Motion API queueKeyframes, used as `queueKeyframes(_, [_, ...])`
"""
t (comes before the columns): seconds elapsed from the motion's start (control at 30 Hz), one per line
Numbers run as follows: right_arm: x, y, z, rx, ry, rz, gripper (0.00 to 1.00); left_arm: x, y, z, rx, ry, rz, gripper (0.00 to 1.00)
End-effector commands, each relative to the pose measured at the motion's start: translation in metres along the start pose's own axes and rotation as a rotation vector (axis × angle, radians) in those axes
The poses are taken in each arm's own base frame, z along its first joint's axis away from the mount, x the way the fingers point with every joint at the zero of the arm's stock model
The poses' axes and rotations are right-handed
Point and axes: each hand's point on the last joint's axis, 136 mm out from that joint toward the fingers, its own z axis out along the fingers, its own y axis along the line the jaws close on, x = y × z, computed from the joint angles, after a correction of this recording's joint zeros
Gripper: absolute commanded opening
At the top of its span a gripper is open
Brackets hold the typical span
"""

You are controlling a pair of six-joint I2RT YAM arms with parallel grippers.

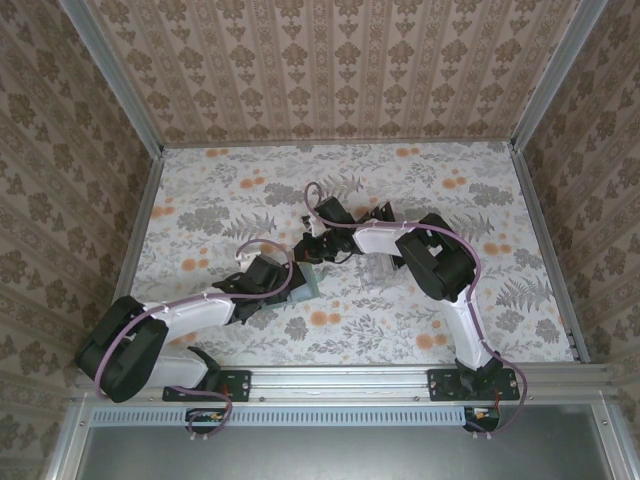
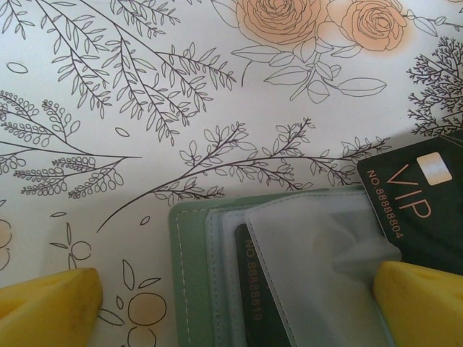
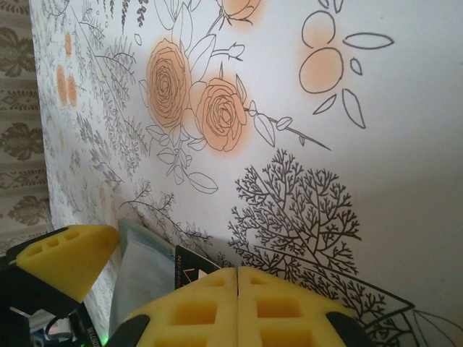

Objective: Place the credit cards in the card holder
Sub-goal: Pick up the credit card from the card holder.

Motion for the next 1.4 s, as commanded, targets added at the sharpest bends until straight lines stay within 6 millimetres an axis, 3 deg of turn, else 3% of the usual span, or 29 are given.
queueKeyframes(0.0, [0.002,-0.001,0.001,-0.019,0.017,0.011,0.03,0.011,-0.008,-0.002,0.053,0.054,0.007,1.00])
queueKeyframes(0.47, [-0.019,0.042,-0.051,-0.104,-0.100,-0.010,0.00,-0.023,0.016,-0.049,0.087,-0.038,-0.095,1.00])
queueKeyframes(0.97, [-0.027,0.076,-0.082,-0.244,-0.211,0.077,0.00,-0.057,-0.030,-0.063,0.366,-0.149,-0.263,1.00])
queueKeyframes(1.37, [-0.038,0.104,-0.104,-0.385,-0.285,0.148,0.00,-0.086,-0.046,-0.079,0.511,-0.269,-0.400,1.00])
